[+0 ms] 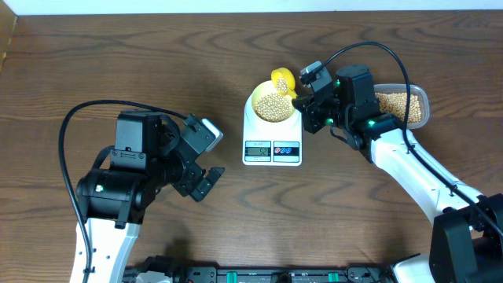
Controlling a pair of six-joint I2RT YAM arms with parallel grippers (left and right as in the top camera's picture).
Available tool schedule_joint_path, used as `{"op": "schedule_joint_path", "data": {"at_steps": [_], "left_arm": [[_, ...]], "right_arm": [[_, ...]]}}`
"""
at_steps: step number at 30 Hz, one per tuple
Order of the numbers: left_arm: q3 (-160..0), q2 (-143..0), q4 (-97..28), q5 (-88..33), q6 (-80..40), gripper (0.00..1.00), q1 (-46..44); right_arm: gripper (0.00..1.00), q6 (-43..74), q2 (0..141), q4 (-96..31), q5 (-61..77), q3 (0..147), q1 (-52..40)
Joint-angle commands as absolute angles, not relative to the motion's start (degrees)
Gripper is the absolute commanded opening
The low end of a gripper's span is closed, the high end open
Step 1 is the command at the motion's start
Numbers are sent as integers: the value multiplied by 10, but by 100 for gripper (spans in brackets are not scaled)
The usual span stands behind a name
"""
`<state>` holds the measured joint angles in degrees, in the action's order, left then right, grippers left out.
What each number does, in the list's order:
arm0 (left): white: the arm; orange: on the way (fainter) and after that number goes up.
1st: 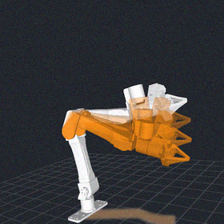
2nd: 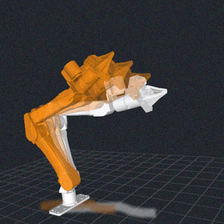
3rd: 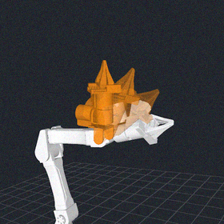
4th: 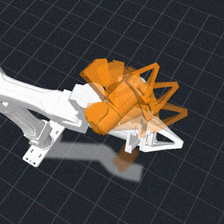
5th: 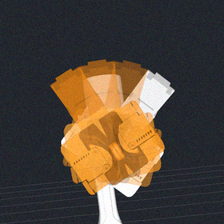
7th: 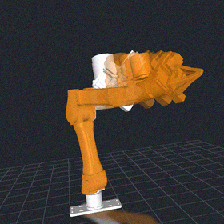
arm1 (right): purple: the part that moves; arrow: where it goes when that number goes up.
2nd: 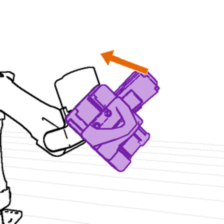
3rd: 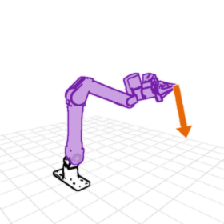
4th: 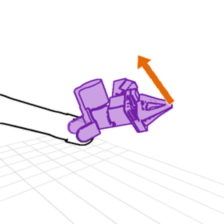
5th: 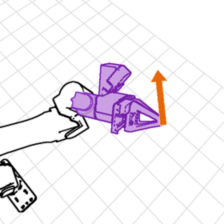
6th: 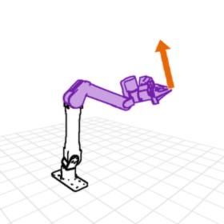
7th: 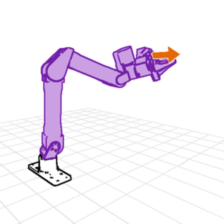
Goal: Scoop item into bowl and weigh 50g on scale
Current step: 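Tilt the scoop with the right gripper to pour soybeans into bowl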
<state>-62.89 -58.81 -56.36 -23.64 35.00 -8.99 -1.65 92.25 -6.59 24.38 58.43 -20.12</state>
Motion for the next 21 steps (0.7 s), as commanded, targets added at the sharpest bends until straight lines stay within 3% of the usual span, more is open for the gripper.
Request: {"op": "schedule_joint_path", "data": {"at_steps": [1, 21], "left_arm": [[-640, -588, -563, -235, 360, 99, -87], [-640, -588, -563, -235, 360, 99, -87]], "right_arm": [[1, 3, 923, -66, 246, 588, -203], [1, 75, 923, -64, 291, 588, -180]]}}
